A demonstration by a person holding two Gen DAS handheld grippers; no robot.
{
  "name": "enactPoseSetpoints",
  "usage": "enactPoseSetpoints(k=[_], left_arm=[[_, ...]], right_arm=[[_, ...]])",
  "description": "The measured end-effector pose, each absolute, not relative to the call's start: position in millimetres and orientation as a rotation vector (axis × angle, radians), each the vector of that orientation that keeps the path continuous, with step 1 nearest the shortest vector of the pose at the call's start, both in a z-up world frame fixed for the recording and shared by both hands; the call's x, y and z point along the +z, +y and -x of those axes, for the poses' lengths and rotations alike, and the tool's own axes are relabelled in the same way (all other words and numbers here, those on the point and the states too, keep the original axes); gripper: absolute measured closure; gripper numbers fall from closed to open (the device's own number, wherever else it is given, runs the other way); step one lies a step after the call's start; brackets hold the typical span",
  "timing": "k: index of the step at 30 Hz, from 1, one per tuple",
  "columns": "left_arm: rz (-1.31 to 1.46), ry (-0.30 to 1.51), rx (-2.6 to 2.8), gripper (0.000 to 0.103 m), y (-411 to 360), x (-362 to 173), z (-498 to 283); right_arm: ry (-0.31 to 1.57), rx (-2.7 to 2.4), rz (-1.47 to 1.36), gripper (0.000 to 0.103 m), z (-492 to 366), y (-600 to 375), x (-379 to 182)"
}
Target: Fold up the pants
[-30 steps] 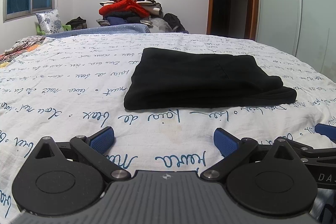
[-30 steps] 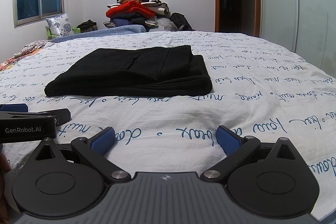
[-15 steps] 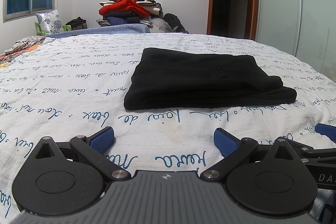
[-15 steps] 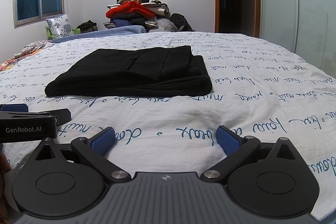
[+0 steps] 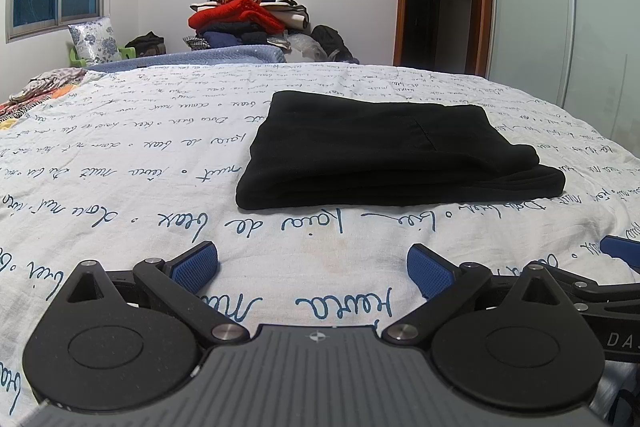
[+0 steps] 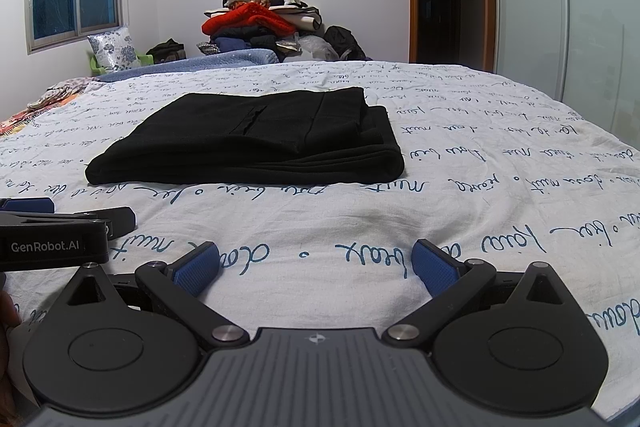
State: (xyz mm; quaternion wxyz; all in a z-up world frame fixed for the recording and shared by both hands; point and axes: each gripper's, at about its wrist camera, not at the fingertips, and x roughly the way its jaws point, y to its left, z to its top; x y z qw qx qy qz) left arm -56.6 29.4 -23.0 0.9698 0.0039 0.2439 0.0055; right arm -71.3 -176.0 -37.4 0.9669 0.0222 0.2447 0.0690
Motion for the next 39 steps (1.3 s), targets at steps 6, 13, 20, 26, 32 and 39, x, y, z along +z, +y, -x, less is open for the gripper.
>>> enactPoseSetpoints(k=[6,13,20,26,32,39], left_arm=[[-0.007,0.493,0.011,0.001,29.4,-23.0,56.6],[-0.005,0.497,0.009,0.001,29.7,-23.0,56.2],[-0.011,0.513,0.007,0.001,28.9,-23.0,53.1],[-0.011,0.533,-0.013,0.000,29.5,-22.2,49.8],[-0.012,0.562,-0.036,0.000,30.1,-22.6,47.7],[-0.024,0.544,-0.041,0.001,29.6,-22.6,50.1]], right_arm=[[0.494,0.139,-0.045,0.000,71.3,-175.7,-37.6],[0.494,0.139,-0.045,0.000,71.3,-175.1,-37.8],[0.494,0.139,-0.045,0.000,71.3,-174.8,-38.1],[0.493,0.138,-0.045,0.000,71.2,-174.4,-38.3],[0.493,0.138,-0.045,0.000,71.1,-174.0,-38.5],[0.493,0.138,-0.045,0.000,71.0,-173.6,-38.7]])
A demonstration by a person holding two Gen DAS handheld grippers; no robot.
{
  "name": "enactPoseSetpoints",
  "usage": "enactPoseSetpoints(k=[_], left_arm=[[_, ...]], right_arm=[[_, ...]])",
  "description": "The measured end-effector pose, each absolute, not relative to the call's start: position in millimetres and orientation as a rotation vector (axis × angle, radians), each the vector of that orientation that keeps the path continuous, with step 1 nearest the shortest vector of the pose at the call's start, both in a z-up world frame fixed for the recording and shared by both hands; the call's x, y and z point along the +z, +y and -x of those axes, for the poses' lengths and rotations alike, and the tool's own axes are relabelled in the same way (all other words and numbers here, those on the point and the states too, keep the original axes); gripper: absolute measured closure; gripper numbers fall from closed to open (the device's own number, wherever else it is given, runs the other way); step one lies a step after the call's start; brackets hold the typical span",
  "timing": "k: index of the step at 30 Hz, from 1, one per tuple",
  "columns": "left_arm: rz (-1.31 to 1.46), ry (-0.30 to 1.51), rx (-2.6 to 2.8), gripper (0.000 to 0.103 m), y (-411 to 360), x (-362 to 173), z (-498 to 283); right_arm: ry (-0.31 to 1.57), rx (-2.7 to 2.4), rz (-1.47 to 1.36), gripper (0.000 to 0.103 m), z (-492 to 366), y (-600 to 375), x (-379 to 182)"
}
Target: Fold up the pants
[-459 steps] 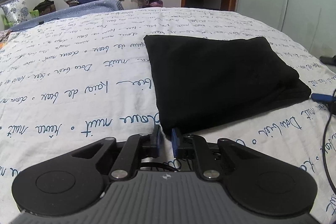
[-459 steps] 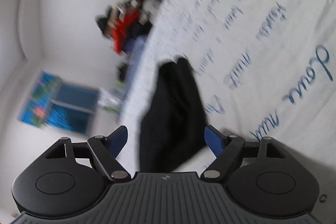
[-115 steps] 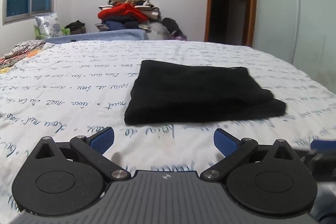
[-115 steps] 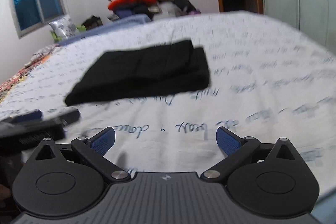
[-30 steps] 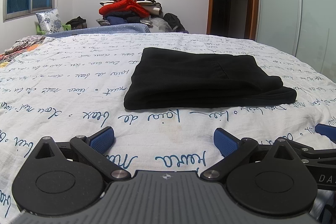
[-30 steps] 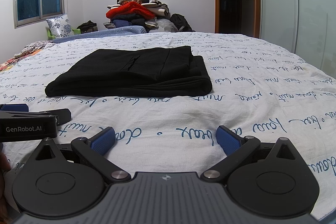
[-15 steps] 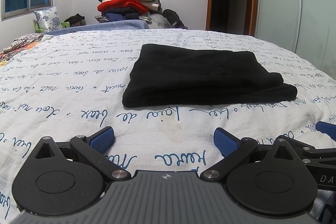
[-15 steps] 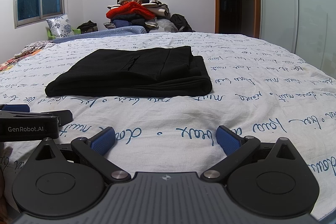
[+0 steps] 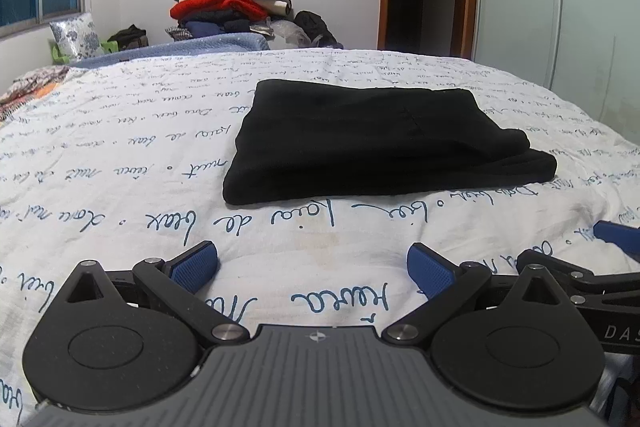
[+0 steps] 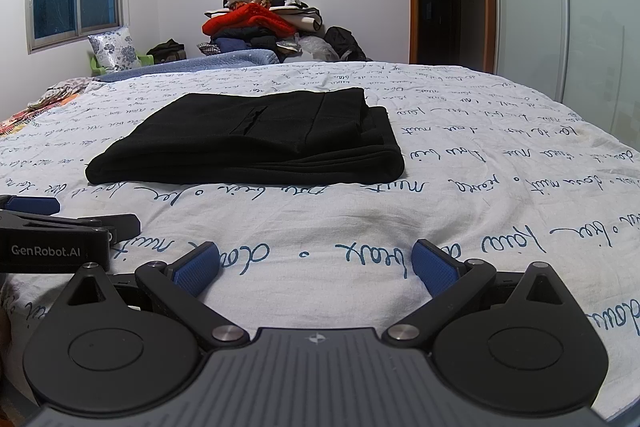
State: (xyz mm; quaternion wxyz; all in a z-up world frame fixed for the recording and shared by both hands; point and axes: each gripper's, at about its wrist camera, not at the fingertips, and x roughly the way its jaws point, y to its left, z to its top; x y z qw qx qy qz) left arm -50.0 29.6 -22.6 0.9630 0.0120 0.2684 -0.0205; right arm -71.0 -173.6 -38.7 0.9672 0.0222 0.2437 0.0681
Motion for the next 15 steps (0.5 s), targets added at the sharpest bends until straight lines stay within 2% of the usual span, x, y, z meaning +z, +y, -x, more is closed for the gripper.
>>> enactPoseSetpoints(k=[15], left_arm=[[-0.027,0.562,-0.040,0.000,30.7,-23.7,47.2]], right_arm=[[0.491,0.137,-0.045,0.000,70.8,-173.1,-39.3]])
